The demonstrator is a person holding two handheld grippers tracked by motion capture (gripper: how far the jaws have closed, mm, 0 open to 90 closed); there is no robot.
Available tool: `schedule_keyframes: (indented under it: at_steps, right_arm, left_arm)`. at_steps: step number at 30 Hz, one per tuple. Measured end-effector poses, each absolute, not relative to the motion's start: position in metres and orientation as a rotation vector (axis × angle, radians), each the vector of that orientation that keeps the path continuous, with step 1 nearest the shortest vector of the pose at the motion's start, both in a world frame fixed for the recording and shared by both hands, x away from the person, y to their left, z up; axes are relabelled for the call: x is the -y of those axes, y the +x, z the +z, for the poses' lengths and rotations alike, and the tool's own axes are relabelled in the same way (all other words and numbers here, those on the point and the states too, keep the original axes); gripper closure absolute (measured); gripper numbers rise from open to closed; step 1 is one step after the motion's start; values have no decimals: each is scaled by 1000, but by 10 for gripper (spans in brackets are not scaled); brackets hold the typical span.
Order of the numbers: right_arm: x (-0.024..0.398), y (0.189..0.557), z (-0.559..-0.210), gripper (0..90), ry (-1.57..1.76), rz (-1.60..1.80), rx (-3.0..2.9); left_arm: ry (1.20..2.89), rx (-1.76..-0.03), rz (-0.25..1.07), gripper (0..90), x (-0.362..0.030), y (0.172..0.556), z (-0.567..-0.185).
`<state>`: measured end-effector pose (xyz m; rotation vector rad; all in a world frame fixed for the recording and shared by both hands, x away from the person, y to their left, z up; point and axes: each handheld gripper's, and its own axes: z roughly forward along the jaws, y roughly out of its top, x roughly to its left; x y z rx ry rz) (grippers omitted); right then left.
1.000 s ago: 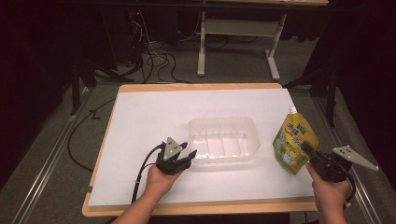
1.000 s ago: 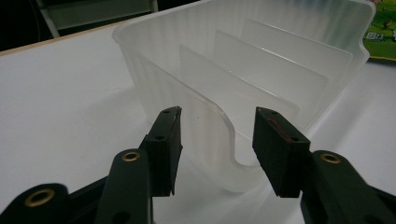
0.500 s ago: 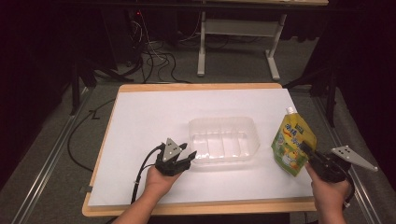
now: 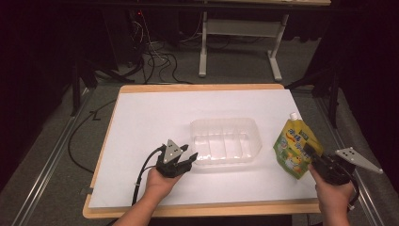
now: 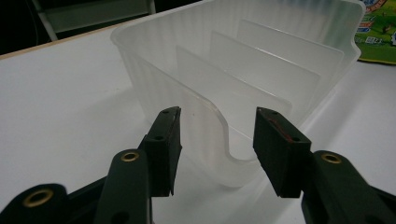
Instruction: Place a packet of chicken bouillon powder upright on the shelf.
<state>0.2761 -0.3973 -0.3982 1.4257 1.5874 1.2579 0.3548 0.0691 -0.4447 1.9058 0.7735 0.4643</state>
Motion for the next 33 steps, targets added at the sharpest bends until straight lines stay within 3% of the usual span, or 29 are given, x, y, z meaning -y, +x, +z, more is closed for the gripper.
schedule_keyframes:
  at_steps: [9,33]
  right_arm:
    - [398,277,-392,900,1426,1246,-1635]
    - [387,269,-374,900,1431,1376,-1498]
  left_arm:
    - [1911,-765,465,531,-69,354,-445]
    - [1940,-739,466,544,-64,351,-448]
